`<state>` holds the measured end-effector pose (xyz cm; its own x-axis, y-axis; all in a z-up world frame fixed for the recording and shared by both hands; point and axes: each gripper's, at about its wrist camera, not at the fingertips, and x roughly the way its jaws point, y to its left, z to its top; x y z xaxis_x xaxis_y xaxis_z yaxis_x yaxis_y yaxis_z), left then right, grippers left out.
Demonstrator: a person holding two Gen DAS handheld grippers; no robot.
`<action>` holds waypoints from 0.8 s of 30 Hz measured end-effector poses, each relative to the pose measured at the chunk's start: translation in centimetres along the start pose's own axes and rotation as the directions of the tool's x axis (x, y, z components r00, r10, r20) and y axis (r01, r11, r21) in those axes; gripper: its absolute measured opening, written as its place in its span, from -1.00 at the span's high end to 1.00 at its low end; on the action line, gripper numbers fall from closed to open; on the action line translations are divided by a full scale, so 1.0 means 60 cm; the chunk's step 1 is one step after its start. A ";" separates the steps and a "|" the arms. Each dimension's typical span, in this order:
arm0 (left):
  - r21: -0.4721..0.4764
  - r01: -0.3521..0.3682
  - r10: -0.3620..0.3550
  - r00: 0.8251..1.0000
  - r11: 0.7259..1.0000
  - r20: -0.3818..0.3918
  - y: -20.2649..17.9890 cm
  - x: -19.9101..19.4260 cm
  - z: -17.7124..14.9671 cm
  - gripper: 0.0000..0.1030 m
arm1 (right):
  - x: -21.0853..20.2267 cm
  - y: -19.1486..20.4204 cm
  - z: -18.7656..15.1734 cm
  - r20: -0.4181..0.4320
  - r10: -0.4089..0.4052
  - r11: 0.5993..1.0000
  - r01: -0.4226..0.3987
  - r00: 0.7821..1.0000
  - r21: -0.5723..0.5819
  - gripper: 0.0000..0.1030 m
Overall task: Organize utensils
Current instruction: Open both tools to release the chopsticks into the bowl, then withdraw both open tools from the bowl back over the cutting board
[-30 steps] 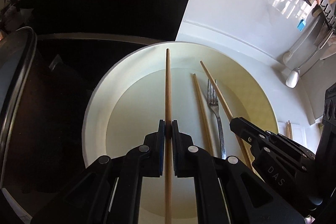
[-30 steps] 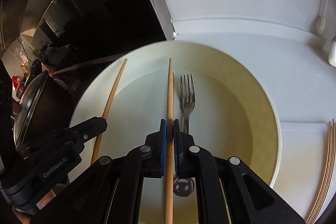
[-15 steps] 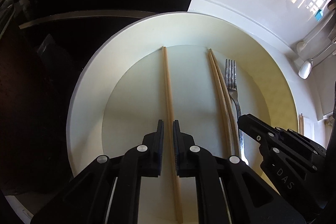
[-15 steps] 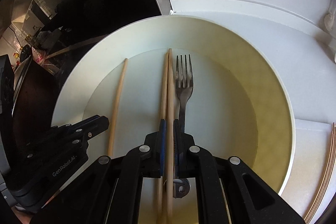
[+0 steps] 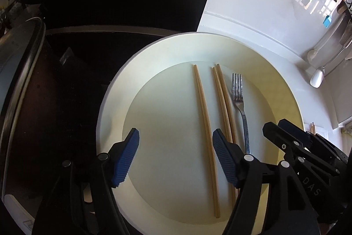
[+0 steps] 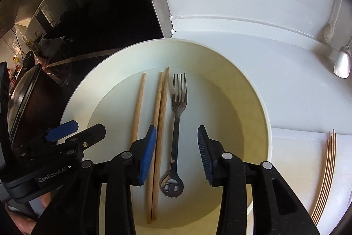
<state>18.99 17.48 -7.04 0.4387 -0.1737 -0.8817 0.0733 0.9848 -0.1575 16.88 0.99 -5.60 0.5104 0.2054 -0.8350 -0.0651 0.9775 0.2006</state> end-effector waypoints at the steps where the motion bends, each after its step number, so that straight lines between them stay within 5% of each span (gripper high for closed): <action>1: 0.002 -0.004 0.004 1.000 1.000 0.004 0.000 -0.005 0.000 -0.36 | -0.005 -0.003 -0.001 0.005 0.000 1.000 0.000 1.000 0.003 0.24; 16: 0.036 -0.051 0.048 0.996 0.998 0.074 -0.004 -0.094 -0.015 -0.78 | -0.101 -0.007 -0.031 0.103 -0.033 0.999 0.028 0.994 0.046 -0.17; 24: 0.085 -0.033 0.025 0.995 0.996 0.093 -0.034 -0.119 -0.039 -0.85 | -0.163 -0.031 -0.084 0.152 -0.101 0.991 0.086 0.983 0.102 -0.20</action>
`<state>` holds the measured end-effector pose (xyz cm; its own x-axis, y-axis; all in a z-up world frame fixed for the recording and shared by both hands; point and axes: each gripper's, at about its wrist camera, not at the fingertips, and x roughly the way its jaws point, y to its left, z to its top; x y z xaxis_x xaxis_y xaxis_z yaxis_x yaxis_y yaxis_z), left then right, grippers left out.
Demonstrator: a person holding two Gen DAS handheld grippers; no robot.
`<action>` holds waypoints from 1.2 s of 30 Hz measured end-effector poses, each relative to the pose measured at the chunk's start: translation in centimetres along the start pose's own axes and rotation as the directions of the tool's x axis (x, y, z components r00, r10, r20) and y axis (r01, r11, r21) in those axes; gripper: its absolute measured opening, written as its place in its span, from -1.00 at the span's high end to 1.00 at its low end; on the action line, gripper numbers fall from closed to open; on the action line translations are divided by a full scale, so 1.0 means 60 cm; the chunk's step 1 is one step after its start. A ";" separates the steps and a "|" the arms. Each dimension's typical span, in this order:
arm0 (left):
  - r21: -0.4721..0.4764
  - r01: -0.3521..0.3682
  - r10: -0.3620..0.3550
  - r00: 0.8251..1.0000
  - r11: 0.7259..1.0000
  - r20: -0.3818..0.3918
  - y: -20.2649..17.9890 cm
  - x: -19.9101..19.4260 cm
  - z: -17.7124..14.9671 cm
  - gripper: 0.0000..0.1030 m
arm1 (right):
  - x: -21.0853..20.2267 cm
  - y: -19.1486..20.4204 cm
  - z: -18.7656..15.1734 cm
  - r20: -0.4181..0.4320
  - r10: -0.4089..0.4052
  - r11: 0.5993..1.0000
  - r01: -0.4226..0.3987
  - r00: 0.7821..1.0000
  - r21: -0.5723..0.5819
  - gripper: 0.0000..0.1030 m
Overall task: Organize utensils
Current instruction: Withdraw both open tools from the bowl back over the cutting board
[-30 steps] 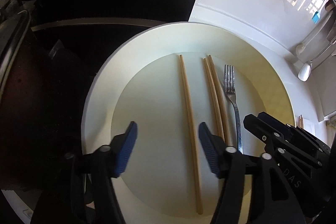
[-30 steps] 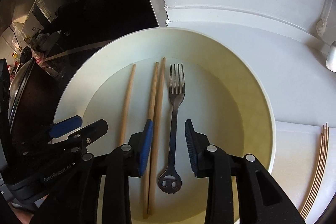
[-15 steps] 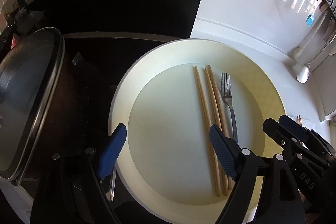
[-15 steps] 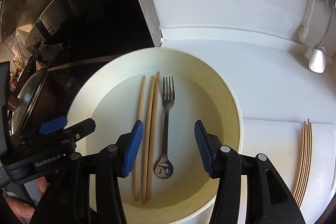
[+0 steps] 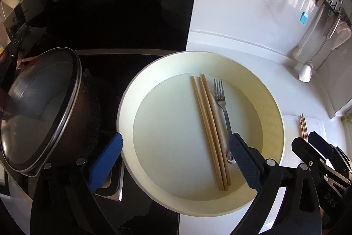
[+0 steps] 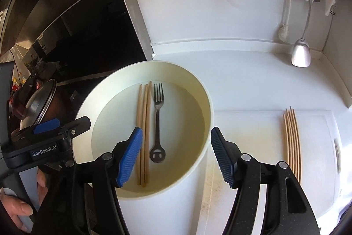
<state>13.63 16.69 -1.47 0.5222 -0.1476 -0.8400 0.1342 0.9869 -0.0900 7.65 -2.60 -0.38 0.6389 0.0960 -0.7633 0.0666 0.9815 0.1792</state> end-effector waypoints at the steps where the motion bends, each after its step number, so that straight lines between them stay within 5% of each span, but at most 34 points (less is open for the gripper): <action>1: 0.010 0.007 -0.007 1.000 1.000 -0.001 -0.009 -0.001 -0.002 -0.85 | -0.007 -0.007 -0.006 0.001 -0.012 1.000 0.012 1.000 0.005 -0.20; 18: 0.147 0.111 -0.114 0.993 0.983 0.014 -0.246 -0.021 -0.078 -0.88 | -0.125 -0.280 -0.131 0.013 -0.188 0.964 0.182 0.982 0.194 -0.22; 27: 0.062 0.027 -0.029 0.999 0.998 0.024 -0.368 -0.020 -0.173 -0.88 | -0.144 -0.425 -0.186 0.038 -0.133 0.985 0.128 0.990 0.113 -0.24; 36: 0.038 0.003 -0.005 0.998 0.999 0.057 -0.415 0.001 -0.219 -0.88 | -0.088 -0.465 -0.202 0.028 -0.057 0.993 0.054 0.998 0.103 -0.24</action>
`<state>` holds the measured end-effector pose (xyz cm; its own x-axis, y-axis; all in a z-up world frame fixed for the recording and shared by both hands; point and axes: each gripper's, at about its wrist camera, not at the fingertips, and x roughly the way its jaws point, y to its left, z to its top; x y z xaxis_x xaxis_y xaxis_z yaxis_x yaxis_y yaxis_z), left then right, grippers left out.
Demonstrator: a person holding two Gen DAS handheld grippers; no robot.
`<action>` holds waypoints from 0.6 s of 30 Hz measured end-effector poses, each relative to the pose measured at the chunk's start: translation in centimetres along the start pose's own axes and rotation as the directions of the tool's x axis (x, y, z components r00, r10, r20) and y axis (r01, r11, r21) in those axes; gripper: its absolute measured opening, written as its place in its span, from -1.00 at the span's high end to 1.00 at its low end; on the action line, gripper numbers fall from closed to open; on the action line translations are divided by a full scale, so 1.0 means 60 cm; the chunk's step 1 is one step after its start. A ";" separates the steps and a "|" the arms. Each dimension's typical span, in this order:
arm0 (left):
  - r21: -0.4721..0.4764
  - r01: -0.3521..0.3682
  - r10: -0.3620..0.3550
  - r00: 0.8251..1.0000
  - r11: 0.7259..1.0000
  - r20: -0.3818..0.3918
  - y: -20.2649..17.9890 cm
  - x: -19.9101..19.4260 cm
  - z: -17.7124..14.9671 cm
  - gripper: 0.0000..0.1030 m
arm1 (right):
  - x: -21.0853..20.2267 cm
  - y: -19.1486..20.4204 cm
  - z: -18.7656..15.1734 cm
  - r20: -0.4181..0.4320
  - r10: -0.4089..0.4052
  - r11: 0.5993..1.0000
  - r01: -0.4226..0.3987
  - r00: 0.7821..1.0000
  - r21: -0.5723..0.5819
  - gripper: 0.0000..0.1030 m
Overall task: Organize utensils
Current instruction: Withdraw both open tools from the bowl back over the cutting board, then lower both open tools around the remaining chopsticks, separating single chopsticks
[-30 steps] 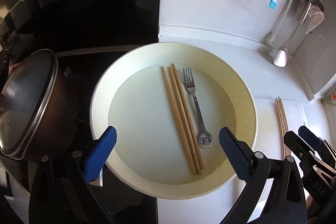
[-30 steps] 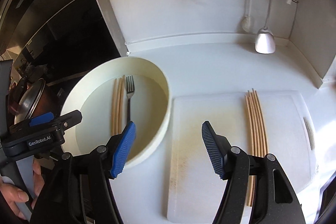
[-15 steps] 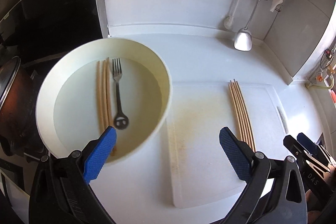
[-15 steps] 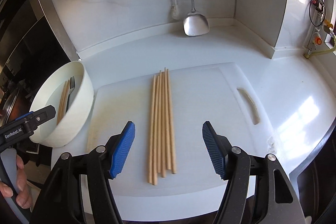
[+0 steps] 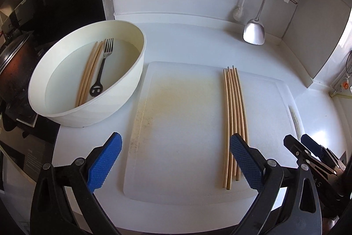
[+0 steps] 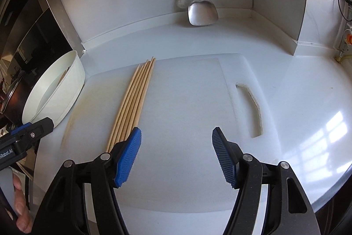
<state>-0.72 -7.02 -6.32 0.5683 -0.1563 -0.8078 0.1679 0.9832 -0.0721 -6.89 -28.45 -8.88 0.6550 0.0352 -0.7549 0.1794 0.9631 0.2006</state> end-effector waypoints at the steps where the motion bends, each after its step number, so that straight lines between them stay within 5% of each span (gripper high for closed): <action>1: 0.002 0.004 -0.004 1.000 1.000 0.009 -0.001 0.005 -0.001 -0.88 | 0.005 0.004 -0.001 0.010 0.007 1.000 -0.007 1.000 0.004 -0.24; 18: 0.023 0.055 -0.056 0.996 0.998 0.072 0.020 0.060 -0.017 -0.88 | 0.090 0.050 0.005 0.061 -0.047 0.999 0.048 0.997 -0.010 -0.24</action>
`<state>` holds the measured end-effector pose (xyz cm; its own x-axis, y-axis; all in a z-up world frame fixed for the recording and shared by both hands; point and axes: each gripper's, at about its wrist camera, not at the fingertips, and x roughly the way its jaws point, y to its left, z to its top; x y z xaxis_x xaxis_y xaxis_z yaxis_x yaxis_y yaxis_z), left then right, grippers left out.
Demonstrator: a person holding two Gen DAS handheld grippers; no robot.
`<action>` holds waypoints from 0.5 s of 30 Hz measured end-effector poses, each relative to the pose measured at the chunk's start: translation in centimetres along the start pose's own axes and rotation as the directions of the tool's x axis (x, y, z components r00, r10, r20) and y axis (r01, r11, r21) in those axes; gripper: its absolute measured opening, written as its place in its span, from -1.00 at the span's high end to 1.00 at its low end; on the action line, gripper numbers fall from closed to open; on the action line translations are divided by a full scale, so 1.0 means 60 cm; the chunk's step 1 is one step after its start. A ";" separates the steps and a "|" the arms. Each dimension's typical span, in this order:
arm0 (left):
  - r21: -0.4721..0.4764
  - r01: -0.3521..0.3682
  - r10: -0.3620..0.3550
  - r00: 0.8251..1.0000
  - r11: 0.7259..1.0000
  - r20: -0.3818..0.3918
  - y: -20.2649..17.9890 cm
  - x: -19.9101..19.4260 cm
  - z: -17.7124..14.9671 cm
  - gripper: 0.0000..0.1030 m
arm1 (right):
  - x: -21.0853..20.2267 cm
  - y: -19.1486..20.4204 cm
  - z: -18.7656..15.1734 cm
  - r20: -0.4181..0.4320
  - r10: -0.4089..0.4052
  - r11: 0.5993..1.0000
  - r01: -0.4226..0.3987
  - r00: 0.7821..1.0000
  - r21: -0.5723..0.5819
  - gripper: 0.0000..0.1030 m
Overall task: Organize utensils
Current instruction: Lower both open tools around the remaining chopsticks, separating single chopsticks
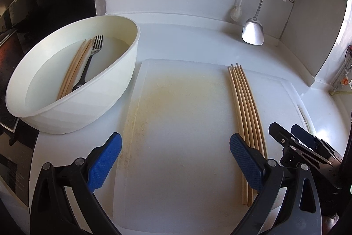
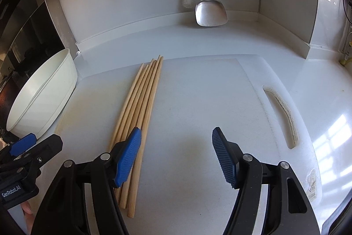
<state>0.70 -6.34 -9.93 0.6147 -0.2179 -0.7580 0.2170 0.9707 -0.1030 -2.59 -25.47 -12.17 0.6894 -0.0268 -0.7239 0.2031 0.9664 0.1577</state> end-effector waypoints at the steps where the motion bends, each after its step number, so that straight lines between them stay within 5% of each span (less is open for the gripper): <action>1: 0.000 0.001 -0.001 1.000 1.000 -0.002 0.002 0.001 0.000 -0.88 | 0.001 0.002 0.000 0.002 0.000 1.000 0.000 1.000 0.000 -0.24; 15: -0.021 0.017 -0.017 1.000 1.000 -0.016 0.011 0.013 -0.002 -0.88 | 0.014 0.029 -0.006 0.010 -0.092 0.992 0.092 0.996 -0.083 -0.24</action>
<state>1.22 -5.83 -10.65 0.5988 -0.2328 -0.7663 0.2114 0.9688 -0.1292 -1.91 -23.72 -12.78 0.6749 -0.1181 -0.7284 0.2075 0.9776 0.0338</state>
